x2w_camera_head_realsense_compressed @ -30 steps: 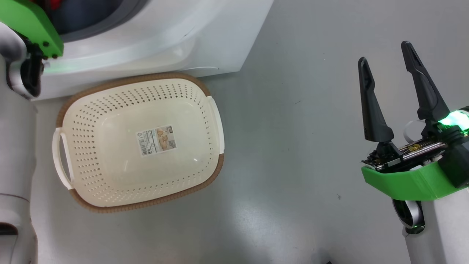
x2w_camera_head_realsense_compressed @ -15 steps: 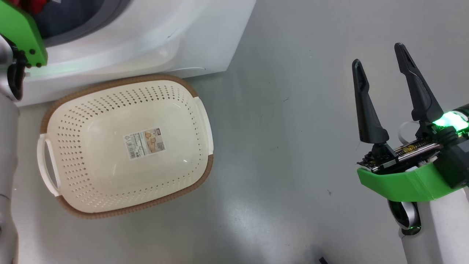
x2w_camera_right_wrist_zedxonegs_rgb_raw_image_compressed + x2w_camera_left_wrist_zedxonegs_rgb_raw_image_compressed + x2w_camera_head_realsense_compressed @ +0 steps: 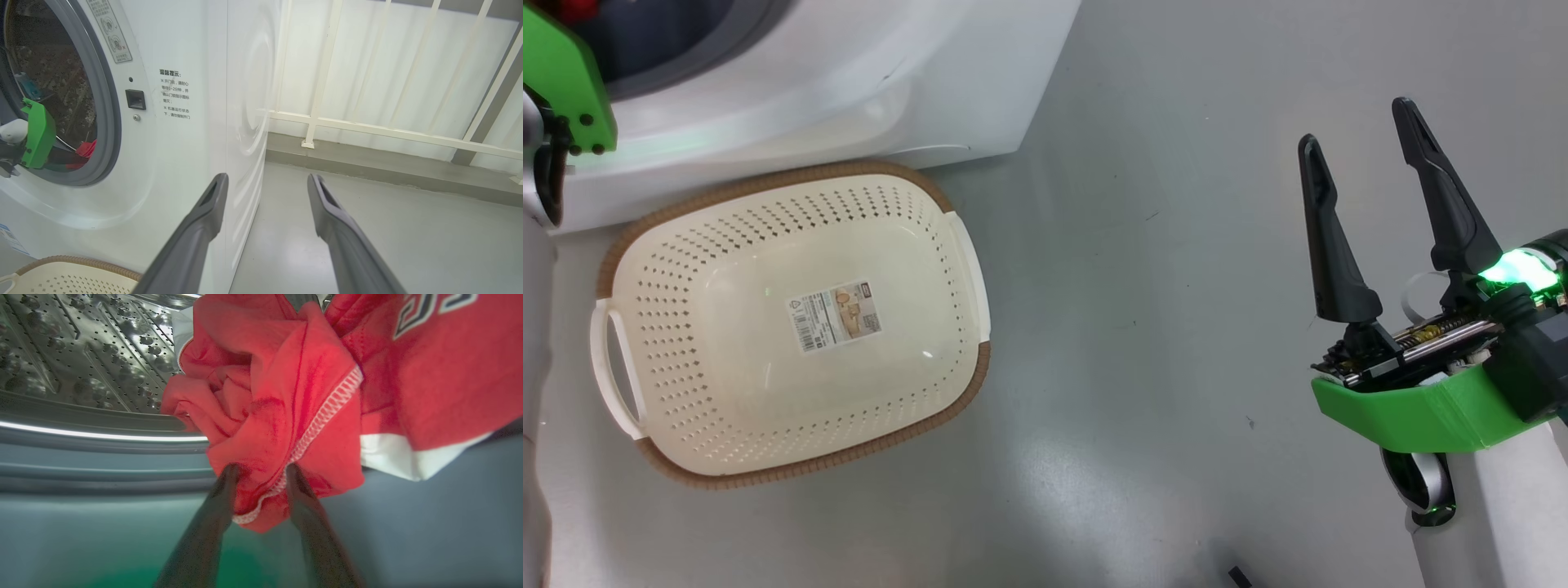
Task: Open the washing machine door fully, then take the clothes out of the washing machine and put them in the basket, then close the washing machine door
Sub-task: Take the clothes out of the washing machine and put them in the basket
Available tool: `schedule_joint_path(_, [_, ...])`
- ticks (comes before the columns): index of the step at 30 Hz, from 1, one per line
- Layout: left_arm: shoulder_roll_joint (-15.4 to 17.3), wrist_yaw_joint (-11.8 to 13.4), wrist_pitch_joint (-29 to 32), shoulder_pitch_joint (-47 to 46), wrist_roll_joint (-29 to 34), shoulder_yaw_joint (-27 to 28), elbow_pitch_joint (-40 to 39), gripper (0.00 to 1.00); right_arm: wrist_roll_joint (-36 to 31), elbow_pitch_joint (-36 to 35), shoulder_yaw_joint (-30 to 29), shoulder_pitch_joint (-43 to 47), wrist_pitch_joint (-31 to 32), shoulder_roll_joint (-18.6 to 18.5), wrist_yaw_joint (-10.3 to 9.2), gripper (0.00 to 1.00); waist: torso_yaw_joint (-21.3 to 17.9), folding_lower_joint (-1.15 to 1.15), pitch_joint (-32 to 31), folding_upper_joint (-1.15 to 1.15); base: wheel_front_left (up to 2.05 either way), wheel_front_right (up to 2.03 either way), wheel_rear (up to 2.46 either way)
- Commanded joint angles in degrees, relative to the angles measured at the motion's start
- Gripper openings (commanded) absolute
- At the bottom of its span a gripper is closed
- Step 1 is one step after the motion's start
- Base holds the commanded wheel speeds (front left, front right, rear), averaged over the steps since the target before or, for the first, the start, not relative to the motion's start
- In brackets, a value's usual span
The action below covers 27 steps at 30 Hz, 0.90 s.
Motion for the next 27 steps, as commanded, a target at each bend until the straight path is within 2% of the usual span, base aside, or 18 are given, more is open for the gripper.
schedule_joint_path(1, [3.0,0.1,-0.4,-1.2,0.3,0.1,-0.7,0.00,0.6,-1.6,1.3,-0.1,-0.3,0.2,0.35,1.00,0.0,0.00,0.0,0.00,0.00,0.00,0.00])
schedule_joint_path(8, [3.3,0.2,-3.1,-1.7,0.2,-0.4,-0.7,0.00,0.9,-1.3,1.3,-0.3,-0.3,0.2,0.35,1.00,0.2,0.00,0.0,0.00,0.00,0.00,0.00])
schedule_joint_path(16, [3.0,3.2,-9.4,-1.4,0.8,-1.3,-1.9,0.00,0.8,-1.1,1.0,-0.3,-0.3,0.3,0.35,1.00,1.2,0.00,-0.7,0.00,0.00,0.00,0.00])
schedule_joint_path(27, [1.8,2.6,-18.7,2.5,-1.3,-0.5,-5.2,0.00,0.5,-1.3,0.3,0.4,-0.3,0.0,0.35,1.00,3.6,0.00,-2.6,0.00,0.00,0.00,0.00])
